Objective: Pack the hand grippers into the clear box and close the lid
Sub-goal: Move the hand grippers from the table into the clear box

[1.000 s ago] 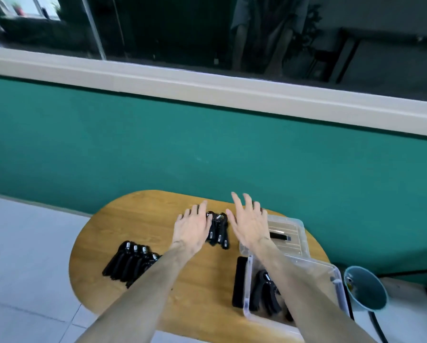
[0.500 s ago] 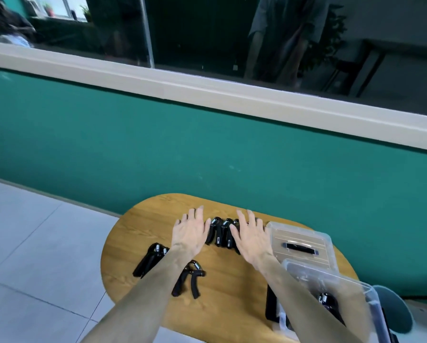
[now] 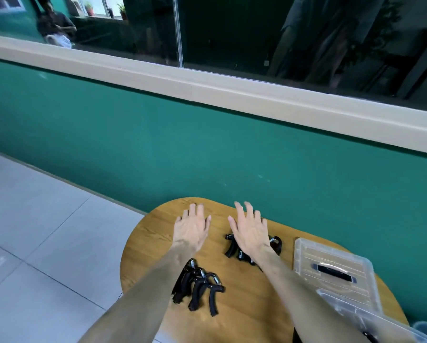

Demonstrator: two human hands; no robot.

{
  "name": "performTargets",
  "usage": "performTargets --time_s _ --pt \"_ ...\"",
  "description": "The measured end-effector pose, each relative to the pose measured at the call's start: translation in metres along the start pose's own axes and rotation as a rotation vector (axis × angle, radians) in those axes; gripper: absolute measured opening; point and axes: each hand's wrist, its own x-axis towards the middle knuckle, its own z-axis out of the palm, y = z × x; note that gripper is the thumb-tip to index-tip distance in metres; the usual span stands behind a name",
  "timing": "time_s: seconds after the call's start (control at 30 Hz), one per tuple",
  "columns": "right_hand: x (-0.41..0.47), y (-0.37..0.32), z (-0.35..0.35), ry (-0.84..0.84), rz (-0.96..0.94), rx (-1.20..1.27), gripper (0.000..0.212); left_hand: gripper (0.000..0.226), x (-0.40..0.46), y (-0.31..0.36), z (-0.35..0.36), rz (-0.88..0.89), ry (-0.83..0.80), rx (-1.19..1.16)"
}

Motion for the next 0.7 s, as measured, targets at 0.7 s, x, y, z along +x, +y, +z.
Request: performTargets --time_s 0.7 --pt "0.004 -0.027 0.117 -0.192 0.136 0.123 0.052 0.061 -0.001 -0.107 0.142 -0.064 -0.332 -0.111"
